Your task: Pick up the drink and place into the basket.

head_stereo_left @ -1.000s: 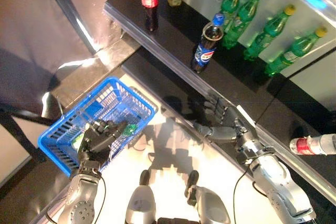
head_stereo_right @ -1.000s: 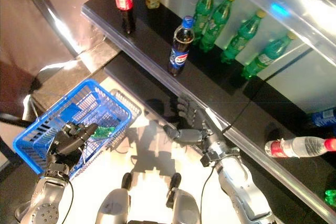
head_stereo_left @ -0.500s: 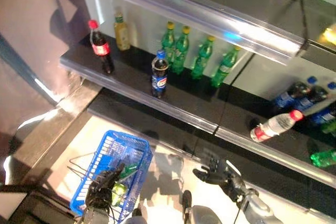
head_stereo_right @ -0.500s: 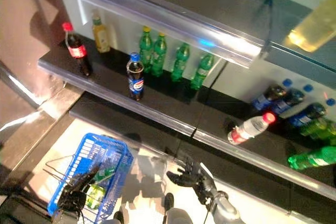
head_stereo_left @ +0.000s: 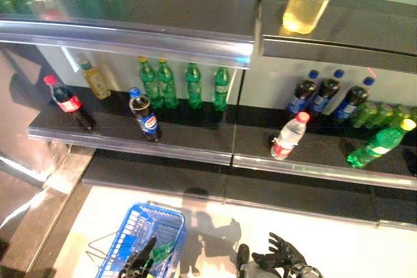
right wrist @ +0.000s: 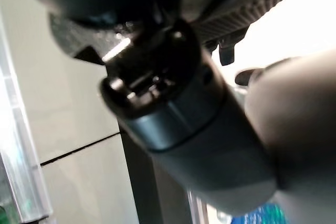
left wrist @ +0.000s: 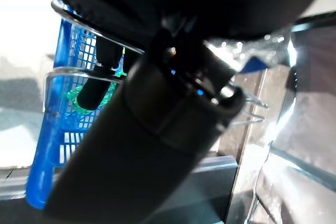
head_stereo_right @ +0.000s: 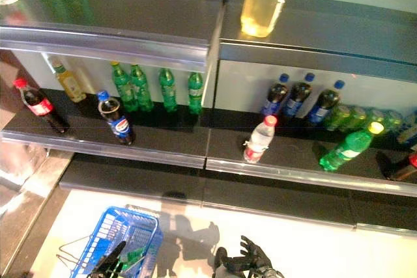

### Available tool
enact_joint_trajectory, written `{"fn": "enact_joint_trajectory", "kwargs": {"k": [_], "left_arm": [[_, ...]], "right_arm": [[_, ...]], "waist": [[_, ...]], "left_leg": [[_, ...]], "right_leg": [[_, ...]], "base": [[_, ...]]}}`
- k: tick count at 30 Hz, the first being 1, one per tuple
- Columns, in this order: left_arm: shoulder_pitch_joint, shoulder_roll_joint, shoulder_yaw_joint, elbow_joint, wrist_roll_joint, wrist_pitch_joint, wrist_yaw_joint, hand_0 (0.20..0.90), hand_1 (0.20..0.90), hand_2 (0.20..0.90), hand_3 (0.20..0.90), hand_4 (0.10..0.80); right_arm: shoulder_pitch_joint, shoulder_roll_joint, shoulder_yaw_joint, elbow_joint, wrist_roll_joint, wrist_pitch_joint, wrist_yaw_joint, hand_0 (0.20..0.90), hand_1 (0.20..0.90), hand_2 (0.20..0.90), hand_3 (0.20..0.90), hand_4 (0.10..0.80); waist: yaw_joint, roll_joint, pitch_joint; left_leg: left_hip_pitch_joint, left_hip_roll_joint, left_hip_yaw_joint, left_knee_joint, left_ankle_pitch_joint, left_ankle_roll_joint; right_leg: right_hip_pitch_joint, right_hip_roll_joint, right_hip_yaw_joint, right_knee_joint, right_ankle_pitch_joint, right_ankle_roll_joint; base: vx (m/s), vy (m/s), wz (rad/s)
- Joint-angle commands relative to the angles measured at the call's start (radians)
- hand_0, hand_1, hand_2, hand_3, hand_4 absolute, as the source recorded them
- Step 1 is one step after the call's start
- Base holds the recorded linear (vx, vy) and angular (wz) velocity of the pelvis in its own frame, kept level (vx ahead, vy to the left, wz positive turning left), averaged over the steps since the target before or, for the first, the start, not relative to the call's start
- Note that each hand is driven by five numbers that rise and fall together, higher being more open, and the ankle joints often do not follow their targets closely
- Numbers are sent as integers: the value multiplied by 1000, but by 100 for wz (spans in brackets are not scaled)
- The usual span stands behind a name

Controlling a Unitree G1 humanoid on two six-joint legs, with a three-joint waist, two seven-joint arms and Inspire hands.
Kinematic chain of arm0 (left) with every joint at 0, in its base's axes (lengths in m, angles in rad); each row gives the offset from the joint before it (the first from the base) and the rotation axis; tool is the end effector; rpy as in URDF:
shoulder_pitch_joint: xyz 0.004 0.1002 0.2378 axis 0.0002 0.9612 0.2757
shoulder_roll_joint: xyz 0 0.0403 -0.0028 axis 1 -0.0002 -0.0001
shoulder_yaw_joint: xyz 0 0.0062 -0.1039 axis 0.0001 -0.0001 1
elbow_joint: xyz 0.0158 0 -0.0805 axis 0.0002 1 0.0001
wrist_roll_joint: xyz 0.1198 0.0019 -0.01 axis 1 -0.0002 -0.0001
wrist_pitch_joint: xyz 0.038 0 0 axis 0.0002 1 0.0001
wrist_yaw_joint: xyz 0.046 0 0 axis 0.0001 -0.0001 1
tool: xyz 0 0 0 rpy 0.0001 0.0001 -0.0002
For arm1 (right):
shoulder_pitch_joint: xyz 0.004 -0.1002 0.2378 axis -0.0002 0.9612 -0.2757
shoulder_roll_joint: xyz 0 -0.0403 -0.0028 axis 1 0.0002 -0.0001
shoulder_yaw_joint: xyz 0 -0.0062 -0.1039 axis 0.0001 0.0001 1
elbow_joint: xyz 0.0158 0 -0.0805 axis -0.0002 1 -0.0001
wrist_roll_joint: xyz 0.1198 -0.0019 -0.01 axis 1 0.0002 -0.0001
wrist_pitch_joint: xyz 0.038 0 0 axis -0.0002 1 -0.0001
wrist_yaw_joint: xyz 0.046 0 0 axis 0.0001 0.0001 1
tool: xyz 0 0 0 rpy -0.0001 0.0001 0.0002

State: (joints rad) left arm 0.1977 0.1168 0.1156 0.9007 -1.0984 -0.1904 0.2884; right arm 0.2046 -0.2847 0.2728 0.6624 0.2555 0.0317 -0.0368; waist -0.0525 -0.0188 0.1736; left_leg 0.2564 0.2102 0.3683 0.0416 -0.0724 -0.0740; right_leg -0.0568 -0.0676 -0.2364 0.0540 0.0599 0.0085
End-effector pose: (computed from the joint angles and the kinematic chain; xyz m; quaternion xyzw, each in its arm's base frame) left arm 0.0654 0.2178 -0.1249 -0.3400 0.3683 0.4985 0.7073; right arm 0.0966 -0.2008 -0.1068 -0.0528 0.4498 0.0001 0.8915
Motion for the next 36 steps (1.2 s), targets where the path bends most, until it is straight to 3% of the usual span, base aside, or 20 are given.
{"fn": "enact_joint_trajectory", "kwargs": {"k": [1,3,4,6,7,8,10,14,17,19,21,23,24,27,30,32,33,34,35,36], "left_arm": [[-42,79,115,-31,-96,-186,10,300,300,300,200,100],[-44,72,127,0,-125,-180,14,300,300,300,200,100],[-39,68,131,20,-147,-184,7,300,300,300,200,100],[-19,57,131,41,-169,-194,-1,300,300,300,200,100],[-14,56,129,43,-169,-193,-4,300,300,300,200,100],[-4,51,126,51,-159,-192,-10,300,300,300,200,100],[6,48,112,62,-132,-185,-22,300,300,300,200,100],[14,43,99,109,-128,-187,-59,300,300,300,200,100],[8,54,122,187,-122,-179,-74,300,300,300,200,100],[-3,60,149,216,-95,-176,-69,300,300,300,200,100],[-24,81,145,232,-83,-163,-70,300,300,300,200,100],[-41,98,114,221,-101,-158,-70,300,300,300,200,100],[-50,99,102,208,-104,-156,-75,300,300,300,200,100],[-88,95,51,174,-114,-174,-68,300,300,300,200,100],[-104,96,37,152,-89,-169,-75,300,300,300,200,100],[-103,101,39,137,-98,-167,-76,300,300,300,200,100],[-101,105,34,117,-113,-168,-60,300,300,300,200,100],[-100,106,33,110,-118,-170,-54,300,300,300,200,100],[-97,110,26,98,-120,-173,-39,300,300,300,200,100],[-91,105,25,96,-125,-181,-28,300,300,300,200,100]], "right_arm": [[-16,-53,15,-11,-44,-49,4,900,900,900,900,800],[-27,-57,21,8,-54,-44,7,900,900,900,900,800],[-45,-62,28,24,-61,-37,14,900,900,900,900,800],[-78,-69,39,45,-65,-32,32,900,900,900,900,800],[-82,-70,40,48,-64,-32,34,900,900,900,900,800],[-91,-70,41,56,-64,-32,29,900,900,900,900,800],[-102,-63,40,67,-70,-29,2,900,900,900,900,800],[-118,-35,42,81,-73,4,-64,900,900,900,900,800],[-151,-3,58,139,-89,18,-112,900,900,900,900,800],[-155,24,54,169,-71,35,-142,900,900,900,900,800],[-156,47,56,220,-83,11,-133,900,900,900,900,800],[-161,49,71,238,-111,6,-130,900,900,900,900,800],[-164,46,82,241,-101,16,-139,900,900,900,900,800],[-179,47,85,275,-71,22,-155,900,900,900,900,800],[-188,53,90,282,-53,10,-166,900,900,900,900,800],[-197,56,98,271,-55,21,-171,900,900,900,900,800],[-204,57,102,256,-63,36,-165,900,900,900,900,800],[-206,57,104,250,-69,42,-159,900,900,900,900,800],[-215,55,117,244,-71,50,-143,900,900,900,900,800],[-217,54,122,236,-84,65,-129,900,900,900,900,800]], "waist": [[-5,-32,0],[8,-47,14],[23,-54,19],[53,-63,22],[59,-61,24],[70,-54,24],[87,-31,26],[125,14,33],[140,6,1],[135,-6,-11],[116,-5,-22],[100,8,-23],[95,14,-25],[97,17,-29],[97,10,-21],[87,5,-20],[85,10,-14],[84,12,-14],[86,5,-21],[88,0,-25]], "left_leg": [[-195,64,-81,230,145,-47],[-271,65,-138,362,176,-36],[-298,0,-202,404,132,-1],[-344,-135,-252,424,72,68],[-350,-156,-260,428,62,75],[-365,-213,-260,401,49,83],[-380,-282,-261,322,42,81],[-467,-354,-262,212,120,49],[-428,-374,-288,212,29,95],[-388,-372,-284,200,1,120],[-302,-345,-292,138,-9,139],[-250,-314,-297,109,-16,139],[-231,-302,-298,103,-21,137],[-227,-284,-319,116,-30,124],[-210,-275,-335,123,-58,111],[-176,-236,-331,108,-79,83],[-149,-194,-325,95,-86,70],[-142,-179,-323,91,-86,65],[-145,-125,-325,100,-78,39],[-143,-99,-325,107,-67,25]], "right_leg": [[73,-19,37,79,-122,40],[100,7,55,62,-125,13],[113,12,74,50,-120,11],[116,16,111,29,-96,8],[120,20,118,25,-95,9],[126,29,127,11,-89,14],[133,48,130,-1,-87,25],[168,89,138,22,-126,27],[170,107,137,143,-205,27],[152,105,120,267,-156,59],[67,113,108,532,-42,126],[-13,101,97,680,-23,143],[-40,73,87,685,-43,132],[-15,-38,69,418,-68,96],[-6,-137,88,168,12,109],[-26,-209,122,31,121,148],[-34,-218,134,34,120,159],[-39,-217,138,46,109,160],[-10,-187,118,62,21,158],[4,-169,103,66,-4,148]], "base": [[124,-498,-67],[162,-457,-73],[141,-349,-37],[152,-193,-71],[231,-156,-105],[237,-125,-93],[245,-96,-75],[325,-56,-15],[352,-32,-27],[315,-66,-27],[295,-70,-40],[256,-77,-15],[254,-146,-1],[223,-271,-11],[190,-385,9],[181,-523,27],[139,-527,2],[123,-631,-5],[113,-610,-7],[111,-616,-3]]}}
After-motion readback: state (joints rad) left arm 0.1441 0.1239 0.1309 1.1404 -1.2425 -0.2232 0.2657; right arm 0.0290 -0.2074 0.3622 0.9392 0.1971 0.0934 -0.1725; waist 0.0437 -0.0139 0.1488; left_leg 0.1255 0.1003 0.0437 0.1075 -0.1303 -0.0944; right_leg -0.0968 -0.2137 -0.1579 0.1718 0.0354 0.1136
